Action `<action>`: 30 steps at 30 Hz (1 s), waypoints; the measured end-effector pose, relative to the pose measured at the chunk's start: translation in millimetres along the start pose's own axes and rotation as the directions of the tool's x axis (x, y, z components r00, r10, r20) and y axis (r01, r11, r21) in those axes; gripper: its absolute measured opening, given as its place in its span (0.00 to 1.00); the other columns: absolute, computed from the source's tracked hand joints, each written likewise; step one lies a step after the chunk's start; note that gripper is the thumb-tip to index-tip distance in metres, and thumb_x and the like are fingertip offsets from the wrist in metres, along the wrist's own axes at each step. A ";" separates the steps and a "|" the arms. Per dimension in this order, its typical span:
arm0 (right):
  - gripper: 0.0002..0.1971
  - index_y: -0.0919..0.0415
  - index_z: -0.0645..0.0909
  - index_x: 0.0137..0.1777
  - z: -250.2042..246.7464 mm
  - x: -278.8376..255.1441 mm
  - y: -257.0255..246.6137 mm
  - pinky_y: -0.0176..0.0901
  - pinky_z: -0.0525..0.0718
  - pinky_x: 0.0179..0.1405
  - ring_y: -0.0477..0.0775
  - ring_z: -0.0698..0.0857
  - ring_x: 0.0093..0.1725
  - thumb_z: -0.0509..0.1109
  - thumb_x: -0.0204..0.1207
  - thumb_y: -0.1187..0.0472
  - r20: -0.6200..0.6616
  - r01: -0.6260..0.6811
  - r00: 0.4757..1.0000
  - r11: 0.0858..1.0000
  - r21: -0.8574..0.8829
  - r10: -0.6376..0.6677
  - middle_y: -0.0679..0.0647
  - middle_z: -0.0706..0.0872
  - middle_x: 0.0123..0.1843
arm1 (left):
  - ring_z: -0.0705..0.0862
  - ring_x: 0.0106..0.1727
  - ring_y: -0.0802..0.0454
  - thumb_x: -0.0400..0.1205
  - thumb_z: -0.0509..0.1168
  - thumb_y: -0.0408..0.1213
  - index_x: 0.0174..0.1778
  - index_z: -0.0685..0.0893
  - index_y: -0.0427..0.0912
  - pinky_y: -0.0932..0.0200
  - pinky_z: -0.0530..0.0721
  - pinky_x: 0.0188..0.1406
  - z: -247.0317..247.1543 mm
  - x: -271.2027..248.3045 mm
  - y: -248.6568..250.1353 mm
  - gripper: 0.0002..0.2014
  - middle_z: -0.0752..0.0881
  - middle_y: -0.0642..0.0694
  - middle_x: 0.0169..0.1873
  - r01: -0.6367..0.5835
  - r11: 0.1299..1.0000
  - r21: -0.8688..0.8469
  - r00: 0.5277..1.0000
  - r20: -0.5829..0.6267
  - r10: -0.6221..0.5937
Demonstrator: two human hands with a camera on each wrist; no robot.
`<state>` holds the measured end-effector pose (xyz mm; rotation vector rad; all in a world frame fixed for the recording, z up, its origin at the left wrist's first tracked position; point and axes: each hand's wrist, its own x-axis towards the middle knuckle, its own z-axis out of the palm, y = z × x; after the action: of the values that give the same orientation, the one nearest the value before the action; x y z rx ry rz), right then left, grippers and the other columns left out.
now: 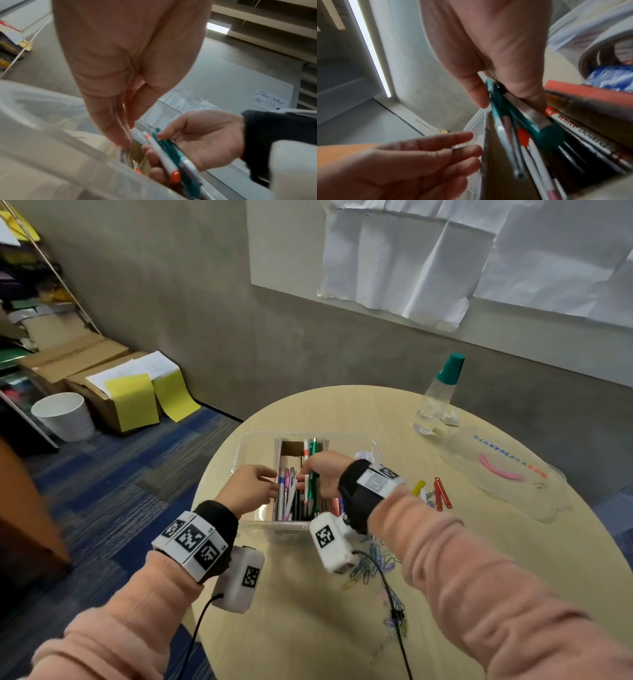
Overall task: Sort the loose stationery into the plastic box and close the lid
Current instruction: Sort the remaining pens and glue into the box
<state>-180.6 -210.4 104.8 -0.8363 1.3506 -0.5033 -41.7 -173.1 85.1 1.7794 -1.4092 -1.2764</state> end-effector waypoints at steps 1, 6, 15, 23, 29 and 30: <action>0.17 0.68 0.68 0.69 6.0 5.4 -1.0 0.53 0.79 0.65 0.55 0.79 0.47 0.56 0.80 0.71 -0.026 0.013 1.000 0.995 -0.095 -0.015 0.59 0.76 0.43 | 0.82 0.37 0.57 0.82 0.55 0.23 0.68 0.74 0.31 0.66 0.79 0.35 0.7 -1.5 -1.9 0.18 0.84 0.47 0.37 0.000 1.000 -0.021 1.000 -0.011 0.000; 0.13 0.71 0.76 0.59 12.4 13.4 0.4 0.48 0.77 0.65 0.57 0.82 0.55 0.55 0.80 0.71 0.024 -0.013 1.000 0.977 -0.212 0.019 0.59 0.78 0.46 | 0.81 0.37 0.56 0.81 0.53 0.21 0.66 0.76 0.31 0.67 0.80 0.36 3.7 -8.4 -5.6 0.18 0.84 0.45 0.37 -0.030 0.998 -0.049 0.999 -0.046 0.028; 0.14 0.71 0.78 0.60 -37.4 -24.9 26.4 0.38 0.78 0.42 0.54 0.81 0.41 0.53 0.81 0.73 0.112 0.237 0.965 0.971 0.036 -0.239 0.60 0.81 0.43 | 0.83 0.52 0.53 0.80 0.57 0.25 0.62 0.83 0.40 0.61 0.79 0.53 36.7 -15.0 18.8 0.17 0.86 0.42 0.52 -0.228 0.967 0.114 0.968 -0.078 0.238; 0.11 0.67 0.82 0.46 -167.0 -42.3 108.2 0.31 0.76 0.22 0.47 0.78 0.24 0.57 0.79 0.75 -0.498 0.440 0.821 0.866 0.239 -0.280 0.56 0.80 0.33 | 0.83 0.42 0.62 0.83 0.56 0.31 0.57 0.82 0.46 0.72 0.78 0.37 94.2 -22.9 68.9 0.13 0.86 0.51 0.44 -0.397 0.913 0.093 0.912 0.148 0.382; 0.10 0.68 0.84 0.55 -237.4 -24.0 176.7 0.41 0.75 0.44 0.56 0.79 0.49 0.63 0.78 0.69 -0.711 0.078 0.688 0.989 -0.124 -0.144 0.62 0.85 0.55 | 0.82 0.37 0.52 0.82 0.56 0.29 0.57 0.83 0.40 0.61 0.81 0.37 166.5 -22.7 71.9 0.13 0.88 0.40 0.47 -0.389 0.904 0.178 0.891 0.323 0.319; 0.11 0.66 0.83 0.57 -239.9 -20.2 179.9 0.41 0.75 0.51 0.57 0.80 0.55 0.66 0.77 0.66 -0.706 0.020 0.694 0.984 -0.177 -0.141 0.62 0.84 0.60 | 0.82 0.38 0.51 0.82 0.55 0.29 0.57 0.84 0.40 0.60 0.80 0.38 180.1 -21.3 69.6 0.14 0.88 0.39 0.48 -0.391 0.893 0.222 0.887 0.348 0.302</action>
<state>-443.7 -138.6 -21.4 -0.8626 2.1101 -0.8627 -234.3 -149.2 76.8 1.4365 -2.0776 -1.2316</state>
